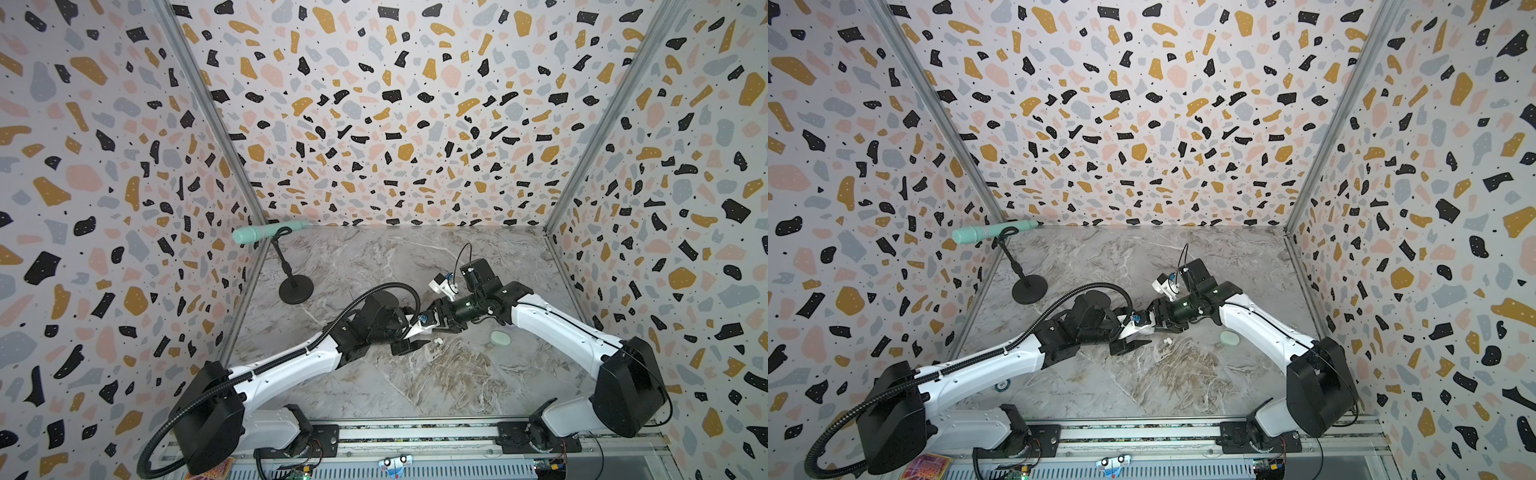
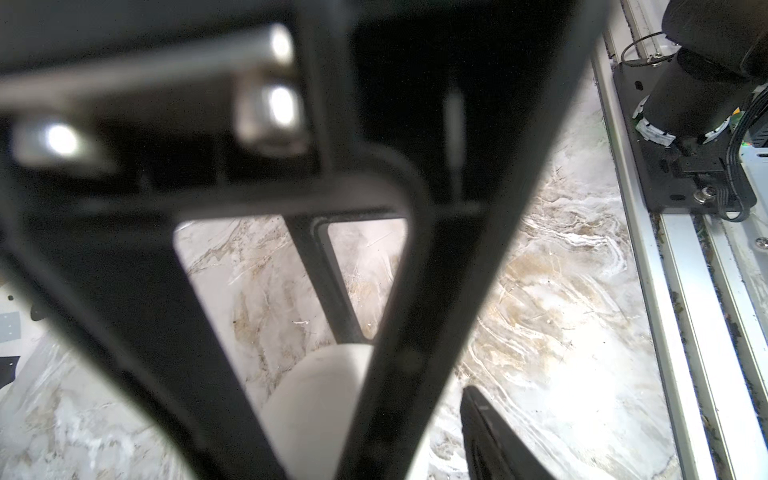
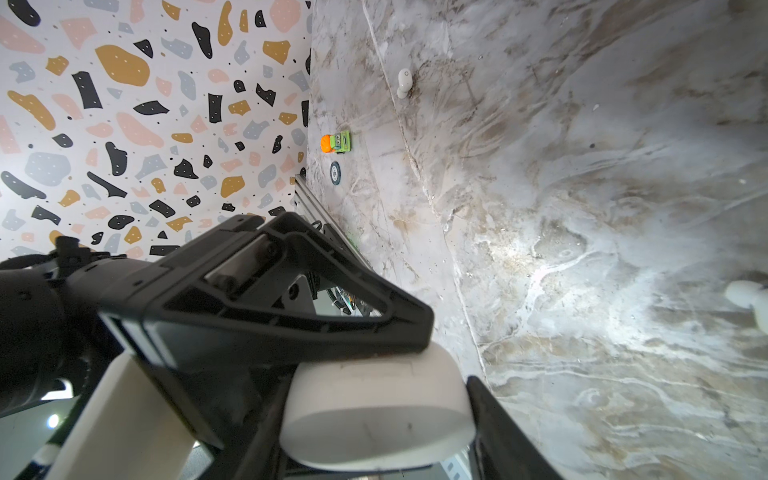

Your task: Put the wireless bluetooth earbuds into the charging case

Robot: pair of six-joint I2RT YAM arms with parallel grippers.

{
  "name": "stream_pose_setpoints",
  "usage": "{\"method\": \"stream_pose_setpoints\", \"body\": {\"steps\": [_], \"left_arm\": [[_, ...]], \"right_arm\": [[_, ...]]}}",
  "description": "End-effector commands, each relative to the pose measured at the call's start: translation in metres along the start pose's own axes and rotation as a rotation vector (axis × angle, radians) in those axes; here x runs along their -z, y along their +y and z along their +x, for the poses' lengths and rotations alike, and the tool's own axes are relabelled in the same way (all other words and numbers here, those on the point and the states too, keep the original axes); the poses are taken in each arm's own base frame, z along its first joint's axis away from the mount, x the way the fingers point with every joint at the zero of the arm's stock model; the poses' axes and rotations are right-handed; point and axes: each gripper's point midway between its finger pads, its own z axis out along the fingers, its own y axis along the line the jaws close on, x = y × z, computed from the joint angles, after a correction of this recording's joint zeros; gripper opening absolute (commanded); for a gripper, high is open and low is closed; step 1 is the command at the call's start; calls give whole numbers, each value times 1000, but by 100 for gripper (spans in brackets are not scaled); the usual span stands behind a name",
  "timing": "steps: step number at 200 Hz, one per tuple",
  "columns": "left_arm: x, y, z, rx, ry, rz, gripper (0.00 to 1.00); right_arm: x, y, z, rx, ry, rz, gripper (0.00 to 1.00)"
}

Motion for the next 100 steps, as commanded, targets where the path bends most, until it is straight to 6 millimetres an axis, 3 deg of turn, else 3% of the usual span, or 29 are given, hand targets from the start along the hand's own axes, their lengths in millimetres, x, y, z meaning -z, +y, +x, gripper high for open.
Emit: {"method": "stream_pose_setpoints", "body": {"steps": [1,100], "left_arm": [[0,0,-12,-26,-22,18,60],[-5,-6,-7,-40,17,51,54]], "right_arm": [[5,14,-5,44,-11,-24,50],[7,20,-7,52,-13,-27,48]]}}
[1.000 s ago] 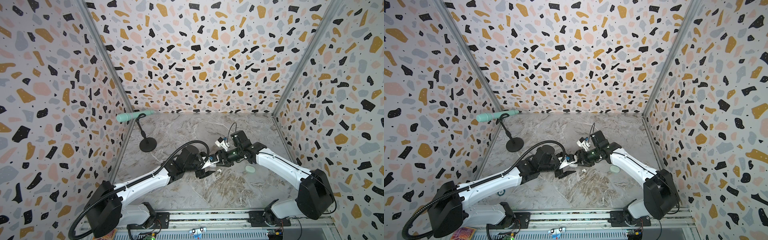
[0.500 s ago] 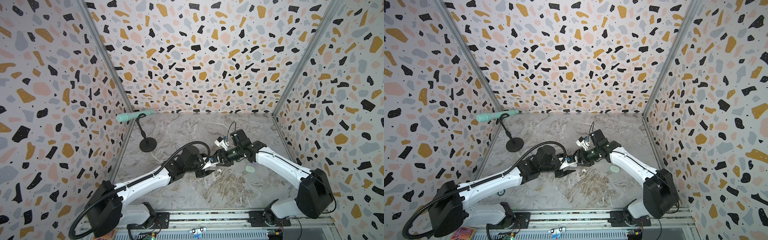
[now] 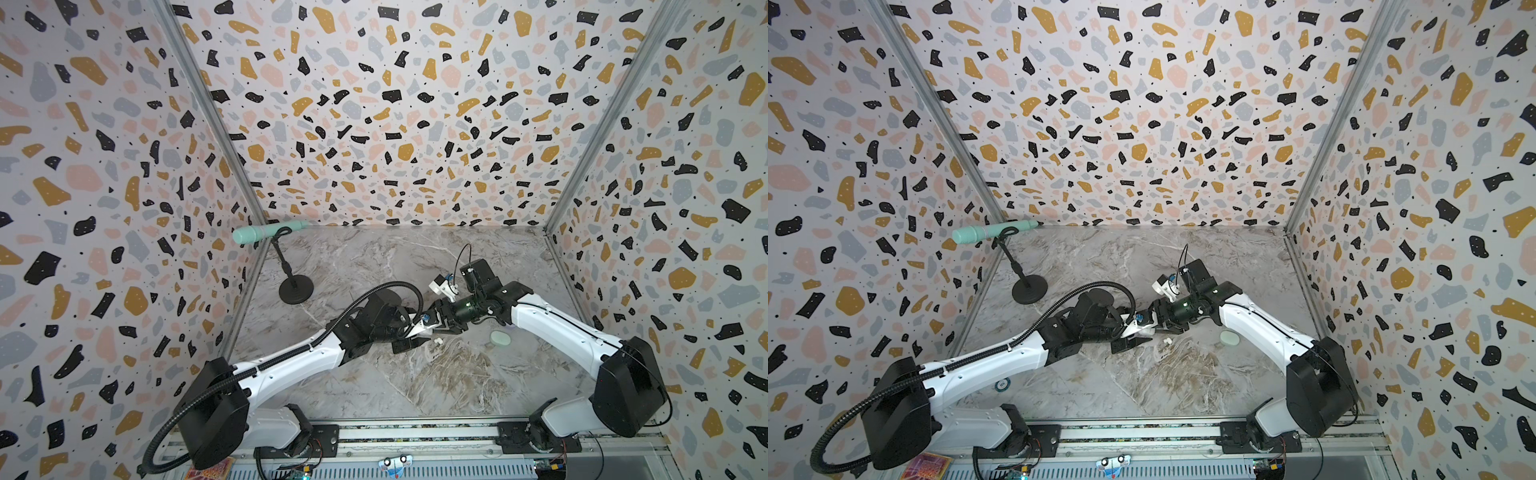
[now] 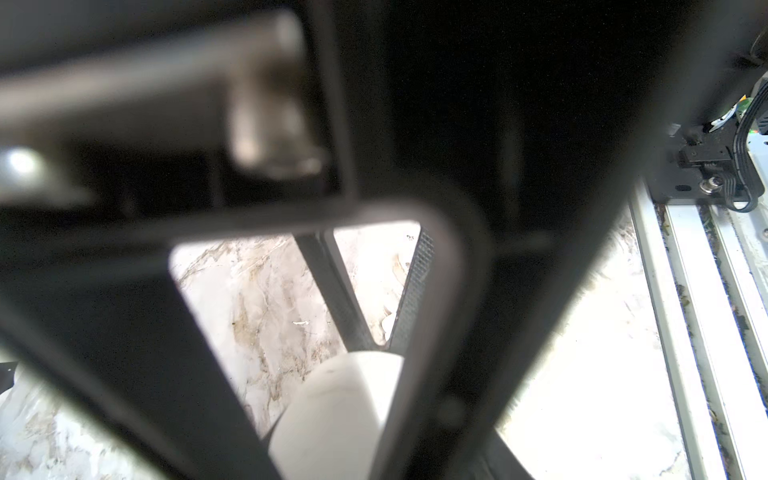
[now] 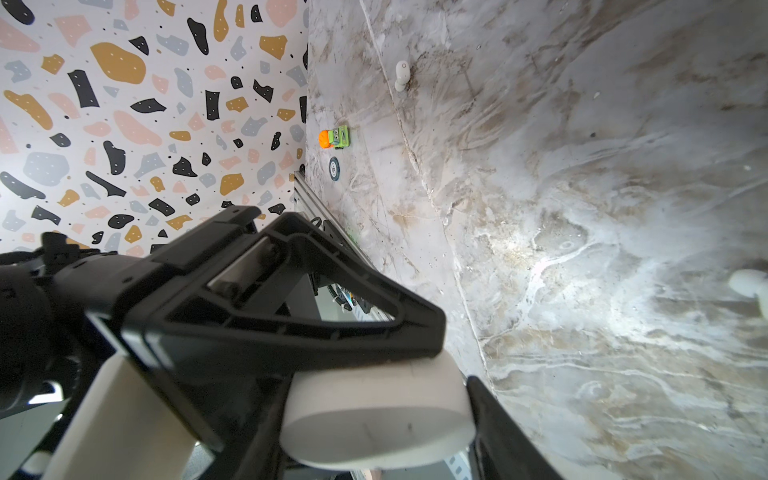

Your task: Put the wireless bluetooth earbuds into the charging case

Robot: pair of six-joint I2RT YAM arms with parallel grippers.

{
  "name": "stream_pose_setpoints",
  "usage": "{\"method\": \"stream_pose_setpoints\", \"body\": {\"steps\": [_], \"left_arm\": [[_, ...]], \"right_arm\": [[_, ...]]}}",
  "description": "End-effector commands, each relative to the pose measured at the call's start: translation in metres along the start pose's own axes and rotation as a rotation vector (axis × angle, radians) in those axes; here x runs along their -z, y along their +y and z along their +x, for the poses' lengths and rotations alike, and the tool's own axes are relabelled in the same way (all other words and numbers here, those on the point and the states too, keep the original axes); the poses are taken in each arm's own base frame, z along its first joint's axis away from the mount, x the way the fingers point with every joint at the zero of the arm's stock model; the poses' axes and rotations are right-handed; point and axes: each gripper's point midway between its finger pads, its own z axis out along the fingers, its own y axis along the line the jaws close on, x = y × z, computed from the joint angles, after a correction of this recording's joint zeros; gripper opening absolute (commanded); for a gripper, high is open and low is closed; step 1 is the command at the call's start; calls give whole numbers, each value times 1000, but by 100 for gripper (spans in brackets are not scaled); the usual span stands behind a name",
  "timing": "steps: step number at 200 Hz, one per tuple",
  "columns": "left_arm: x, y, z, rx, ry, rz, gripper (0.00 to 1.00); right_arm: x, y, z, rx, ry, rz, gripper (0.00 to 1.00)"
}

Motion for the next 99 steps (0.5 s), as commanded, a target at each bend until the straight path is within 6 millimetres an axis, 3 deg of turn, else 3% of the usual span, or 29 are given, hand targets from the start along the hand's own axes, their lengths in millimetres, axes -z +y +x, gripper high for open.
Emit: {"method": "stream_pose_setpoints", "body": {"steps": [1,40,99], "left_arm": [[0,-7,-7,-24,-6,36,54],[1,-7,-4,-32,10,32,58],[2,-6,-6,-41,12,32,55]], "right_arm": [[7,20,-9,63,-23,-29,48],[8,21,-8,63,-19,-26,48],[8,20,-8,62,-16,-23,48]]}}
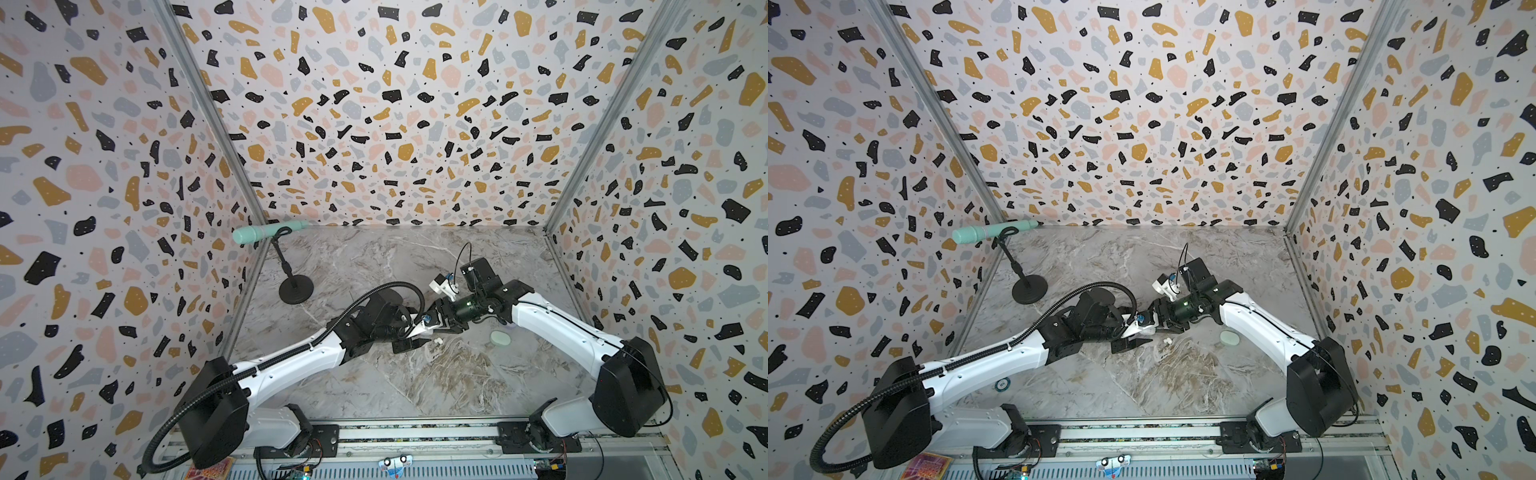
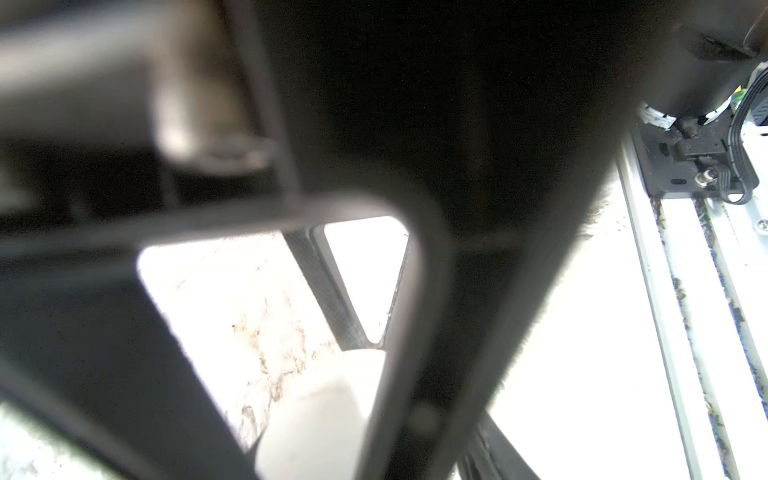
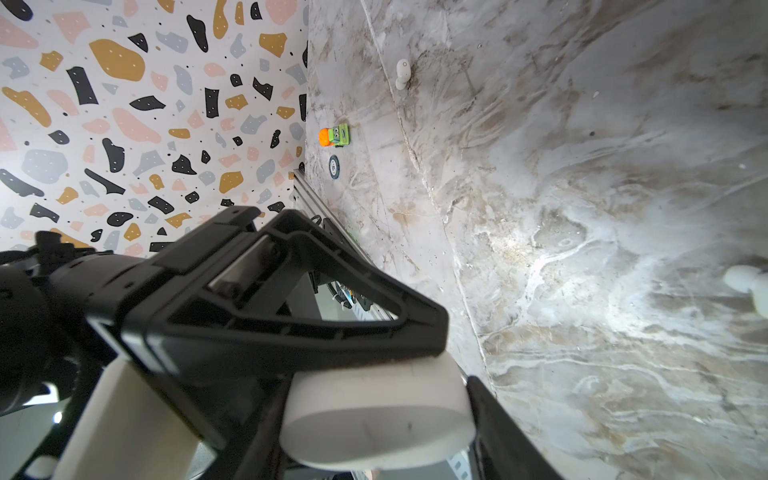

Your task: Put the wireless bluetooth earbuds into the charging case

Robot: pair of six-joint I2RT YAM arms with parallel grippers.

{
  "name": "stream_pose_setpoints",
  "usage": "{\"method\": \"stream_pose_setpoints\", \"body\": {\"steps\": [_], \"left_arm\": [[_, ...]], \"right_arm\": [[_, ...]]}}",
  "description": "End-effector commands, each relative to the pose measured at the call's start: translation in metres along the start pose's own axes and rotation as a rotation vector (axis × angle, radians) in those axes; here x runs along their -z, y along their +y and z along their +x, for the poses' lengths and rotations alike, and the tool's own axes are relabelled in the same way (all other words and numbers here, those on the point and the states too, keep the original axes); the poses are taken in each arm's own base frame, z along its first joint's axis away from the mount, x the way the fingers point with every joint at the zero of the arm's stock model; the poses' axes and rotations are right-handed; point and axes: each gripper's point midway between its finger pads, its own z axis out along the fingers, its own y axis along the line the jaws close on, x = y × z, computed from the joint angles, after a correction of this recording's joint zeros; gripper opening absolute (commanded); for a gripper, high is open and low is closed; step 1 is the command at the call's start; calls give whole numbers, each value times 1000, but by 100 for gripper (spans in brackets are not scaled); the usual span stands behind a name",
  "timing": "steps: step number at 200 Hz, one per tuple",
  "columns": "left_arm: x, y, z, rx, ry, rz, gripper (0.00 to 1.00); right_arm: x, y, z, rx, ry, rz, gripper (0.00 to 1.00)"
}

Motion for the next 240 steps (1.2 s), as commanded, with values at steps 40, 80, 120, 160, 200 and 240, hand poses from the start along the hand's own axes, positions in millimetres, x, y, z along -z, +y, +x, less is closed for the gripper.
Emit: {"method": "stream_pose_setpoints", "body": {"steps": [40,80,120,160,200,240], "left_arm": [[-2,-6,0,-23,20,30,50],[-3,-6,3,-19,36,26,49],[-2,-6,3,-14,41,26,52],[-3,-5,2,-13,42,29,47],[-4,-6,3,-4,49,34,37],[-5,-8,4,9,49,46,26]], "right_arm": [[9,21,-11,65,-29,-30,47],[10,24,-12,68,-29,-32,47],[11,27,-13,73,-34,-34,47],[12,28,-14,77,-36,-36,46],[14,27,-15,75,-40,-30,46],[15,27,-15,75,-45,-30,46]]}}
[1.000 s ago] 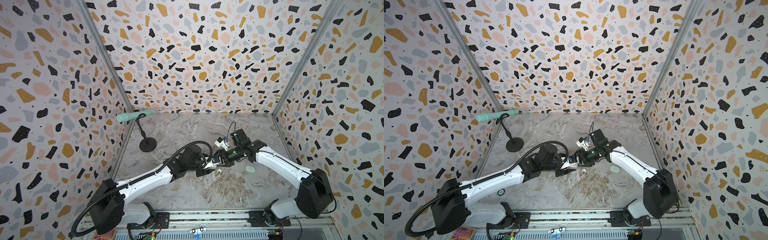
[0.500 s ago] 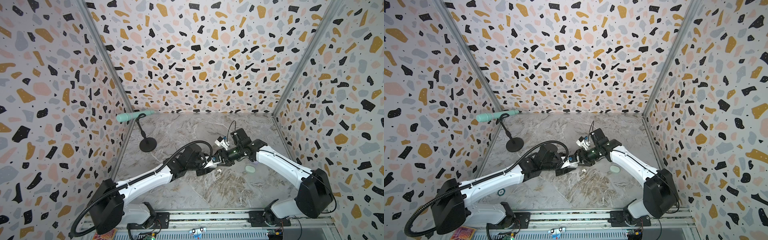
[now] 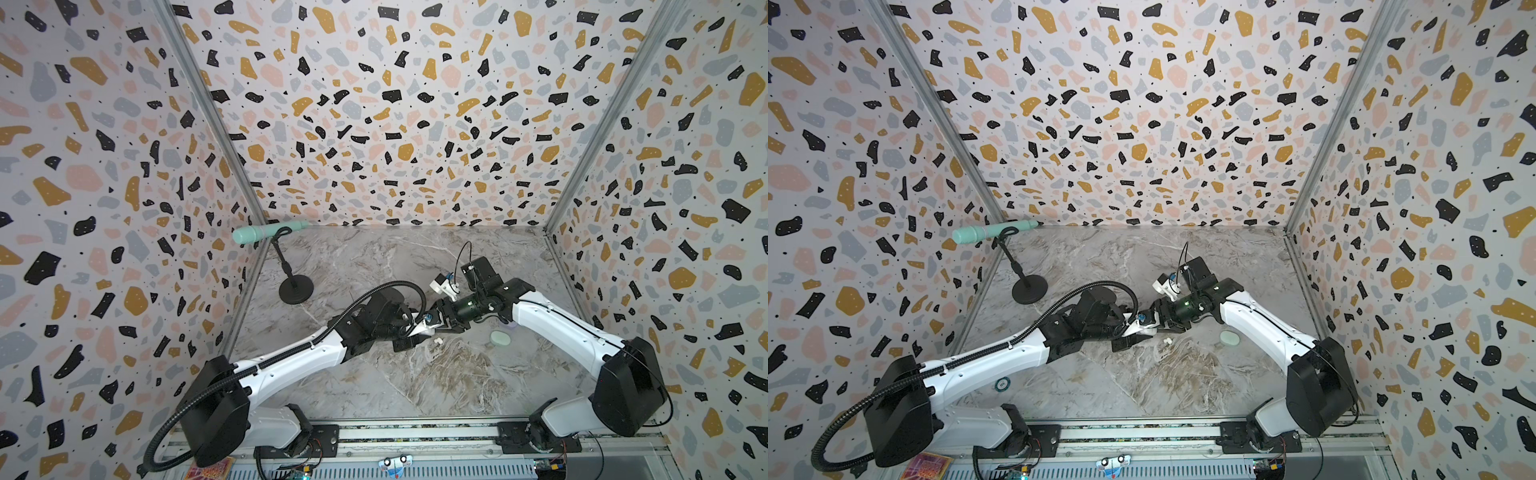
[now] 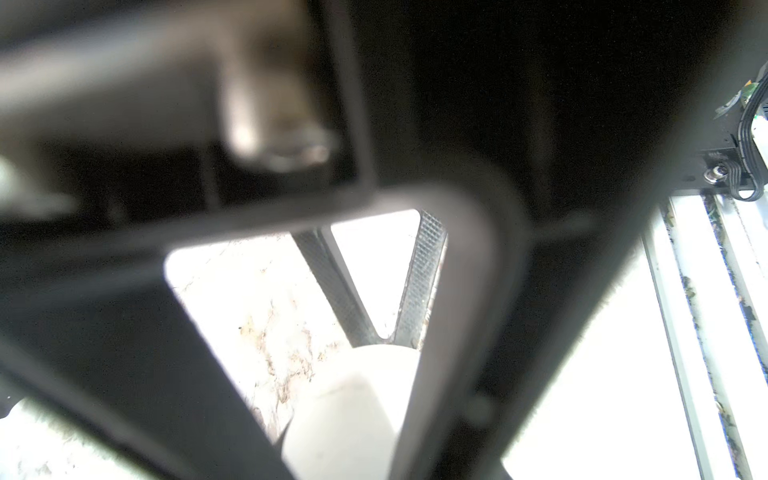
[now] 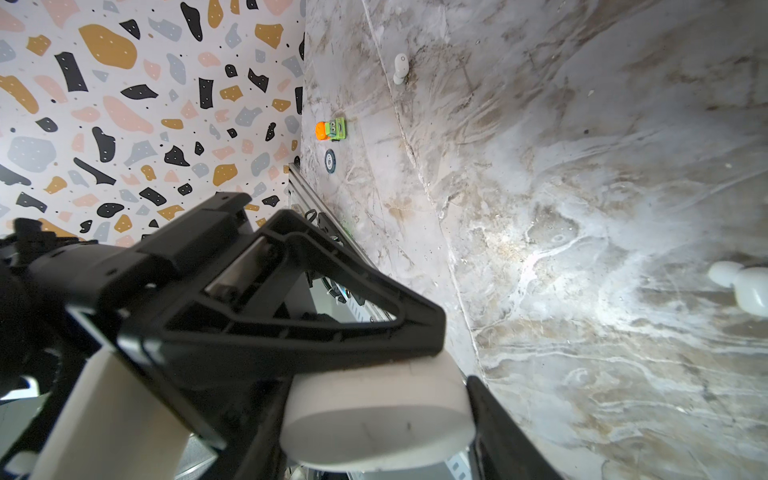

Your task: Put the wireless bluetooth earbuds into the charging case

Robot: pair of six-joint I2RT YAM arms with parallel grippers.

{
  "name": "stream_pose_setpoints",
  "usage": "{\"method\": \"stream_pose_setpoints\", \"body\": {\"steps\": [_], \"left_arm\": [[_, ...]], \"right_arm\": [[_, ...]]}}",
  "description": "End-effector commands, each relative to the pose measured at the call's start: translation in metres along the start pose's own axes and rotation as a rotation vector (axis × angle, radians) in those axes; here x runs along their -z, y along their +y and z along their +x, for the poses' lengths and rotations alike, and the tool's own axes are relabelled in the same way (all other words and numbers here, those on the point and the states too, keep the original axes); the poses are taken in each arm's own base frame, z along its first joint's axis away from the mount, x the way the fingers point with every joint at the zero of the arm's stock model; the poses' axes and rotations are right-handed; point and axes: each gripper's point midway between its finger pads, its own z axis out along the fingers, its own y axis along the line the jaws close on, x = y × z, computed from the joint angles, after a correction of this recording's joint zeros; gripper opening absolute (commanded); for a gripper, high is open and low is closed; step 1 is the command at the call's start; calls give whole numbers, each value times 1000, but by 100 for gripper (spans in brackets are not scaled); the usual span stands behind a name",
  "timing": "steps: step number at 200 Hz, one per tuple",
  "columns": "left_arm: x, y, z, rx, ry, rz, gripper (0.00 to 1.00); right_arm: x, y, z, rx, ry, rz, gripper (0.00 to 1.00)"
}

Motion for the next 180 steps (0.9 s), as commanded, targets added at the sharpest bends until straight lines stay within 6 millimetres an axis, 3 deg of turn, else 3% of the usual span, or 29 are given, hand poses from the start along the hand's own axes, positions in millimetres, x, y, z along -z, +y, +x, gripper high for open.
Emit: {"method": "stream_pose_setpoints", "body": {"steps": [1,68,180], "left_arm": [[-5,-11,6,13,38,51,25],[-4,-8,3,43,33,38,9],[1,-8,-1,65,11,30,6]], "right_arm": [[11,26,-16,62,-54,-41,46],[14,26,-14,62,-66,-42,61],[24,29,-13,67,-104,-42,75]]}}
